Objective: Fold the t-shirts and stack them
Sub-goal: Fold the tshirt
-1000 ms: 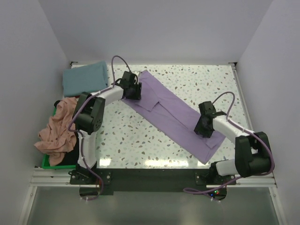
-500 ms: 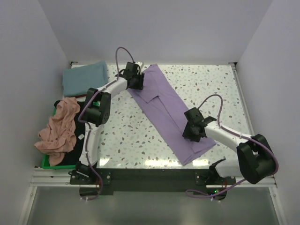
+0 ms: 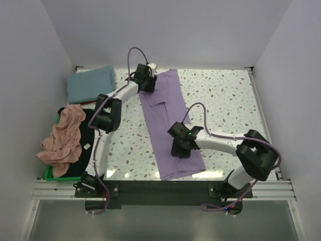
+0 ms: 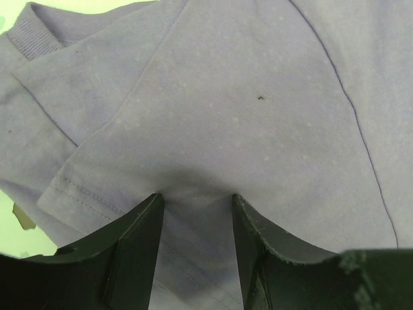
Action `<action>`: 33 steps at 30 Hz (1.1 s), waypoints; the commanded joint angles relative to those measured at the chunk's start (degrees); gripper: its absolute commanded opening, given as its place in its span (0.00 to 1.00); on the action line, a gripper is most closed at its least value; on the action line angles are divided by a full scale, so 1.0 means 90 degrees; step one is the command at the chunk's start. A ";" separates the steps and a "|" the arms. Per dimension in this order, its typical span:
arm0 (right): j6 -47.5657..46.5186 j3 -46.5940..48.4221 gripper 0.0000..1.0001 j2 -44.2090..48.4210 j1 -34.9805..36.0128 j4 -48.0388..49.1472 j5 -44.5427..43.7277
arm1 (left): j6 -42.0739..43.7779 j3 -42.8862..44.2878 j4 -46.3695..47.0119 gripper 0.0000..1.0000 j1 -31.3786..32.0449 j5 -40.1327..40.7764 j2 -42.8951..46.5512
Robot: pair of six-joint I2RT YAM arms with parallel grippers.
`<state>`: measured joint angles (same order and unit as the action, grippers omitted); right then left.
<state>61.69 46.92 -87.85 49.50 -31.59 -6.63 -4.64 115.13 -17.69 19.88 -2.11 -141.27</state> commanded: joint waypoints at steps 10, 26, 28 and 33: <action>0.0470 0.1544 0.46 -0.2142 0.1600 -0.0054 0.0679 | 0.0457 0.0616 -0.0290 0.54 -0.0158 -0.0341 -0.1031; -0.0672 0.3078 0.50 -0.1304 0.1620 -0.2045 -0.0873 | 0.0018 0.0508 0.0169 0.86 -0.0158 -0.1073 0.0831; -0.0770 0.3040 0.51 -0.0993 0.1610 -0.2319 -0.0913 | -0.0050 0.0508 0.0121 0.89 -0.0158 -0.1142 0.1145; -0.0547 0.2240 0.53 -0.0249 0.1610 -0.2447 -0.0826 | -0.0440 -0.0462 -0.0358 0.89 -0.0148 -0.1182 0.2413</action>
<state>56.29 70.39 -94.89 63.75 -49.52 -12.29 -5.52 116.40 -19.70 19.33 -10.92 -131.22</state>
